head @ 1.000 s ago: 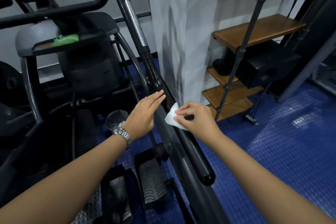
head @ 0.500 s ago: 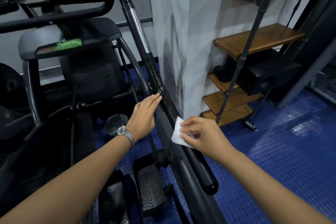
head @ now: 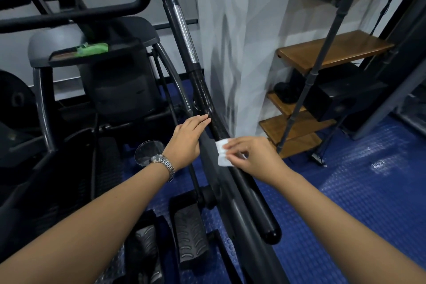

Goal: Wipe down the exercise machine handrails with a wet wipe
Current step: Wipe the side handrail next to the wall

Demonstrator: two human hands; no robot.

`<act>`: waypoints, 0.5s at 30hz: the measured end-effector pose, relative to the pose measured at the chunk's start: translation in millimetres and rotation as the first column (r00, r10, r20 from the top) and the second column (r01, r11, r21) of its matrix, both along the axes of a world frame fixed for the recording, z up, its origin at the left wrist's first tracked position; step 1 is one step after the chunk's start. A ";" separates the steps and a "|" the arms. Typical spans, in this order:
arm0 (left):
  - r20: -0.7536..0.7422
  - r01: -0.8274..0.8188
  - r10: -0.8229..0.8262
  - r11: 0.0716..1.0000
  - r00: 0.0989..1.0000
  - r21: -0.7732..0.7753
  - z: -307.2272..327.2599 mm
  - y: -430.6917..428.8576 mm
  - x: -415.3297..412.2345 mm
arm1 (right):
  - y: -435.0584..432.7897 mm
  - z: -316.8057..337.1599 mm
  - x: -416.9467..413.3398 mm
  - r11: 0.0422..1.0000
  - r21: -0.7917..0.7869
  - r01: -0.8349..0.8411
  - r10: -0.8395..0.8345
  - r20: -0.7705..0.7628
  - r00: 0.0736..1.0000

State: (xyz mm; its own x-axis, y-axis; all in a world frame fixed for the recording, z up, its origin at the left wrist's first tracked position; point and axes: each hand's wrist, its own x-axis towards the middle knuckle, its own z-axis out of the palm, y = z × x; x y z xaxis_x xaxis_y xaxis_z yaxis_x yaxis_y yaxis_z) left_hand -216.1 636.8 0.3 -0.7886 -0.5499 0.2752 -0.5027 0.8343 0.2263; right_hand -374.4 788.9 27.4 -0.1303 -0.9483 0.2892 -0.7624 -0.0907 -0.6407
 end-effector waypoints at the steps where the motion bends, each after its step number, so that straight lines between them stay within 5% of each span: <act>1: -0.003 -0.003 0.003 1.000 1.000 0.001 0.0 0.3 -0.2 | -5.8 -0.7 1.8 1.000 -0.004 -0.006 0.006 -0.017 1.000; 5: -0.006 -0.002 0.002 1.000 1.000 0.015 1.5 -0.3 -0.2 | 4.5 0.6 1.8 0.988 0.074 -0.133 0.140 -0.096 0.986; 10: 0.017 0.002 -0.002 1.000 1.000 0.015 3.6 0.2 1.8 | 11.0 2.5 -5.5 0.980 0.094 -0.178 0.175 0.041 0.984; 15: 0.037 0.015 -0.016 1.000 0.999 0.027 5.7 -1.8 2.7 | 16.0 -0.5 2.0 0.968 0.123 -0.218 0.228 -0.073 0.971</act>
State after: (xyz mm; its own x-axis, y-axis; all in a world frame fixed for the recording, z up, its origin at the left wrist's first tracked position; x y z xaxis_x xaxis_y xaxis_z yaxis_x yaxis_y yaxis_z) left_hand -213.4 635.0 5.9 -0.8068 -0.5441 0.2304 -0.4981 0.8361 0.2300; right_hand -372.5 804.8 26.8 0.1091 -0.9778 0.1789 -0.7839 -0.1953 -0.5893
